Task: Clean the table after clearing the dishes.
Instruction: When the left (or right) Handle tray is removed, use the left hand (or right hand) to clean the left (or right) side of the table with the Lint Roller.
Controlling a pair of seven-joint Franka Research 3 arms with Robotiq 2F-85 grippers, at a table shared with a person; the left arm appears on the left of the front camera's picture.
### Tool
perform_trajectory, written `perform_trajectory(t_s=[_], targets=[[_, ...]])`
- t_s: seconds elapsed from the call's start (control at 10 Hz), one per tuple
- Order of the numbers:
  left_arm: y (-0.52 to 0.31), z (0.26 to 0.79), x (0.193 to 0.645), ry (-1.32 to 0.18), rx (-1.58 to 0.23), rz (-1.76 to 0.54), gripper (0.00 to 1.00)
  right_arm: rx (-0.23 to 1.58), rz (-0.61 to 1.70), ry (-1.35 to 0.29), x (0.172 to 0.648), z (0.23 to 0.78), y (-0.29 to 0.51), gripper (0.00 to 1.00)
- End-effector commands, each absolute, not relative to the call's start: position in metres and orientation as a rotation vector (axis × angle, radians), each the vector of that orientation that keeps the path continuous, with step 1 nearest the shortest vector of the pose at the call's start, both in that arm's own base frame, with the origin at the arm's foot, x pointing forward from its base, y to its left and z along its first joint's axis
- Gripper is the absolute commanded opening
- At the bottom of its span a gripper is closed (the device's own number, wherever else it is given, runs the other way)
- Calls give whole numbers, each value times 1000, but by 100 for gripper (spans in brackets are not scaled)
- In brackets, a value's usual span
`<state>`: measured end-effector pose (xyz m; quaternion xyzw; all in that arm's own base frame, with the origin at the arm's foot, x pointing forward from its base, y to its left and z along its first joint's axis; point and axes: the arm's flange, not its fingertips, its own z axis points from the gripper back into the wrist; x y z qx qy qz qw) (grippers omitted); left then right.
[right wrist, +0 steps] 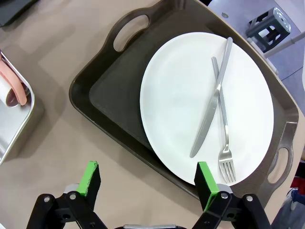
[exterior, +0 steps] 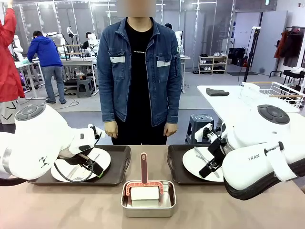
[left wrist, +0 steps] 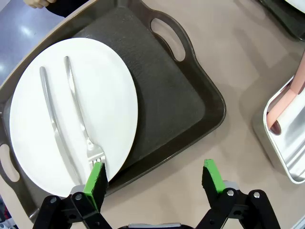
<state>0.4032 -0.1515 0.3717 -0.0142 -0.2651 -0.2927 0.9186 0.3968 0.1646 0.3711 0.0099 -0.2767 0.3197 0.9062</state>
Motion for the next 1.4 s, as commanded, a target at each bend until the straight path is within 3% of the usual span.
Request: perform_trajectory(t_s=[0.0, 0.4, 0.6, 0.9, 1.3], targets=[[-151, 372, 403, -545, -29, -601, 100, 21, 660, -571, 397, 371, 165, 100], [-151, 372, 403, -545, -29, -602, 100, 20, 660, -571, 397, 371, 165, 100], [-135, 402, 410, -511, -110, -638, 100, 96, 662, -556, 409, 402, 153, 100], [-102, 442, 417, -375, -341, -704, 100, 274, 658, -470, 430, 450, 129, 100], [8, 480, 408, -446, -873, -677, 100, 767, 491, -327, 447, 480, 66, 100]])
